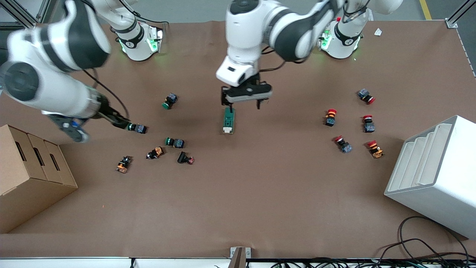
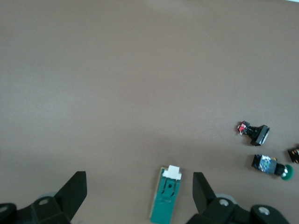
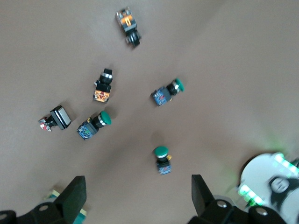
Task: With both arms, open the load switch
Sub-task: 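Lower the left gripper onto the switch while the right gripper approaches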
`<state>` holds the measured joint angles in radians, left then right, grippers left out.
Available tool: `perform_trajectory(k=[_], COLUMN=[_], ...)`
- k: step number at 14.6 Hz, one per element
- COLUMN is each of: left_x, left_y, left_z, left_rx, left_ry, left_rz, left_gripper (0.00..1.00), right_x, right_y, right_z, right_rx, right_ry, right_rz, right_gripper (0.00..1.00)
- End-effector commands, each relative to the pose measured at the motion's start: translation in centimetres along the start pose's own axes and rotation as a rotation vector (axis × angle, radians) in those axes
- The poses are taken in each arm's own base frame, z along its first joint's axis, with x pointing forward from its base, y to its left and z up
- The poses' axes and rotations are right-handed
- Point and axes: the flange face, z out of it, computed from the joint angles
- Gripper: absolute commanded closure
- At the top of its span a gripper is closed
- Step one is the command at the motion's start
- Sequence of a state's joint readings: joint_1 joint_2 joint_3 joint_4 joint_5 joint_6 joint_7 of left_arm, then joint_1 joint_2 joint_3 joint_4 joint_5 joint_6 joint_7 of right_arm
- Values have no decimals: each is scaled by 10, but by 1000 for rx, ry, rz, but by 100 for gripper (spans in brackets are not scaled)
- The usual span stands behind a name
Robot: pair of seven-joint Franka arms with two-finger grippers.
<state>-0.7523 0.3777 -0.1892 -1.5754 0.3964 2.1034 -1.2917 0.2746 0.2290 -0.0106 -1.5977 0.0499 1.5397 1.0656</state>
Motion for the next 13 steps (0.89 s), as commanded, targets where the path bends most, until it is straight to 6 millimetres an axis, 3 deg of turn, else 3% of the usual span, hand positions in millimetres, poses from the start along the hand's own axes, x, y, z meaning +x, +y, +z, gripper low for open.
perform_trajectory(k=[1, 3, 5, 8, 13], left_x=[-39, -80, -105, -148, -222], left_y=[22, 30, 33, 48, 51], left_z=[24, 39, 50, 71, 140], left_rx=[23, 29, -8, -41, -2], left_ry=[88, 135, 188, 202, 347], left_rz=[-61, -68, -92, -63, 153], left_gripper=[0, 0, 1, 1, 0], right_x=[-5, -9, -22, -24, -59], right_y=[-47, -77, -114, -150, -200], right_z=[19, 40, 54, 68, 134], right_rx=[-14, -21, -26, 9, 8], right_ry=[-41, -74, -58, -47, -24], right_rz=[150, 226, 269, 348, 459], right_gripper=[0, 0, 0, 0, 0])
